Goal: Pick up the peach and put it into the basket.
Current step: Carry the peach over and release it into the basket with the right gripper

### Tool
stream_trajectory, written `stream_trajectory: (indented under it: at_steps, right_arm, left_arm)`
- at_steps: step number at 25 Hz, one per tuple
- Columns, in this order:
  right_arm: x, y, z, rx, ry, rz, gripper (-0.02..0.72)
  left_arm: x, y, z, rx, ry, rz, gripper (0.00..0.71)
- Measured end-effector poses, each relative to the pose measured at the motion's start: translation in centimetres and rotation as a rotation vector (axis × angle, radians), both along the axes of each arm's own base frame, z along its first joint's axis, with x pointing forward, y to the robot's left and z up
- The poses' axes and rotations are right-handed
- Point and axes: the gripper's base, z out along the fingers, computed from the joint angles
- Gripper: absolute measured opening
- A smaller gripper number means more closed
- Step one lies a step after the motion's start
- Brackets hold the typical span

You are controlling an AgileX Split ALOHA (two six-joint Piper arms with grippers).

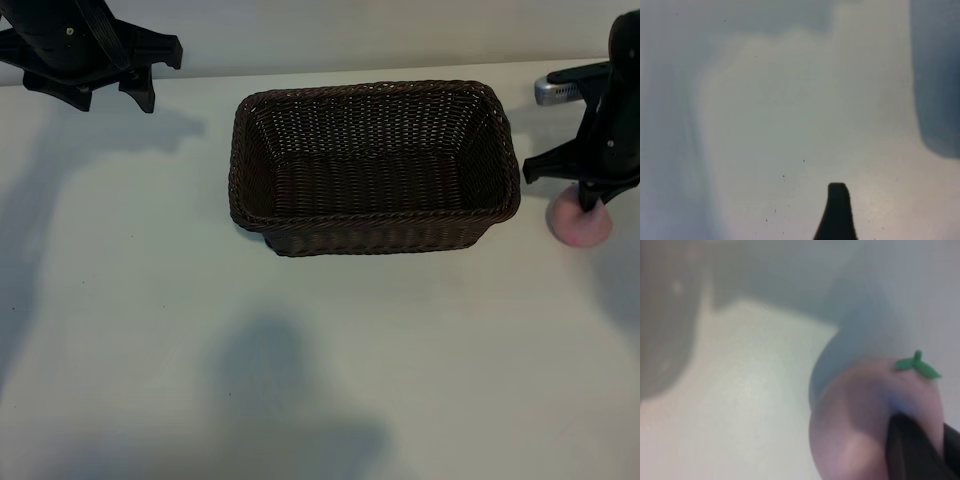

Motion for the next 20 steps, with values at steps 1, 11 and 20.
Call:
stream_trajectory:
  at_steps: [1,11,20]
  right_arm:
    - [0.2,0.0,0.6,-0.001,0.0,0.001,0.047]
    - [1.1,0.0,10.3,-0.002,-0.162,0.002,0.047]
    - [1.2,3.8,12.8,0.095,-0.196,0.075,0.047]
  left_arm:
    - [0.0,0.0,0.0,0.0,0.0,0.0,0.596]
    - [0.0,0.0,0.0,-0.001,-0.003,0.0,0.596]
    - [0.0,0.0,0.0,-0.001,-0.005,-0.001,0.596]
